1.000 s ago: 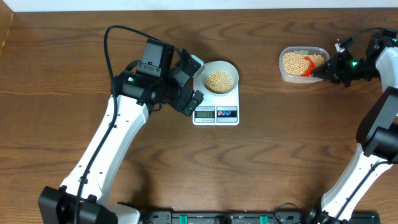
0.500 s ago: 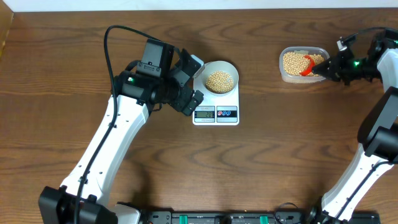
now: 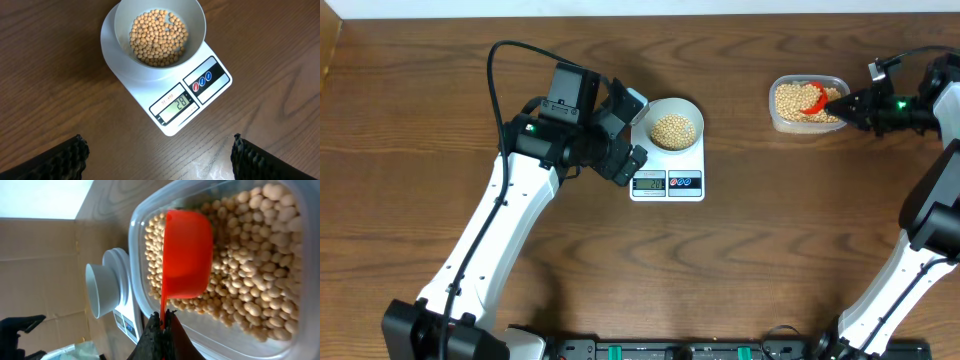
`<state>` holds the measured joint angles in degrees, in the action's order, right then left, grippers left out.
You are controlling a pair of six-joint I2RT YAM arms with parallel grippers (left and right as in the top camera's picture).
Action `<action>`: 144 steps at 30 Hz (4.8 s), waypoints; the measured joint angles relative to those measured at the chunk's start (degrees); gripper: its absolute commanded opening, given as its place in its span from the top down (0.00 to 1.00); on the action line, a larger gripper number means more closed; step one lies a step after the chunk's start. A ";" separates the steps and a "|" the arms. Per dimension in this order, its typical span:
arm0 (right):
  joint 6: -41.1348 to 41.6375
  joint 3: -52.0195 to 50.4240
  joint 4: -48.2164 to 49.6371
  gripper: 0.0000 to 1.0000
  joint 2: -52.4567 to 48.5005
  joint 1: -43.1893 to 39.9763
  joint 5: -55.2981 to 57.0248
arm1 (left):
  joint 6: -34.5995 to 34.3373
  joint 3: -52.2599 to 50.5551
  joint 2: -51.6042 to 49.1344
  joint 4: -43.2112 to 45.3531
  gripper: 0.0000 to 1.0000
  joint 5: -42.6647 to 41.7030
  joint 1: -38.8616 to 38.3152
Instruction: Scoop item into bowl and weigh 50g on scale
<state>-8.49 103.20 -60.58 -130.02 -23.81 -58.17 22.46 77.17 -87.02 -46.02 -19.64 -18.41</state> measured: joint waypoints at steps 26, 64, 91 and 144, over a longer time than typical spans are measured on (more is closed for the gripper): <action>-4.09 -0.04 -0.44 0.99 -0.02 -2.32 -9.57 | 0.00 0.00 0.00 0.00 0.07 0.00 0.00; -4.61 -0.04 -0.39 0.99 -0.02 -4.13 -17.55 | 0.00 0.00 0.00 0.00 0.07 0.00 0.00; -4.57 -0.04 -0.26 0.99 -0.02 -0.52 -23.28 | 0.00 0.00 0.00 0.00 0.07 0.00 0.00; -4.55 -0.15 -1.68 0.99 6.10 24.74 -13.18 | 0.00 0.00 0.00 0.00 0.07 0.00 0.00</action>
<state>-13.04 103.04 -62.26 -123.92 0.93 -71.35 22.46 77.17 -87.02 -46.02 -19.64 -18.41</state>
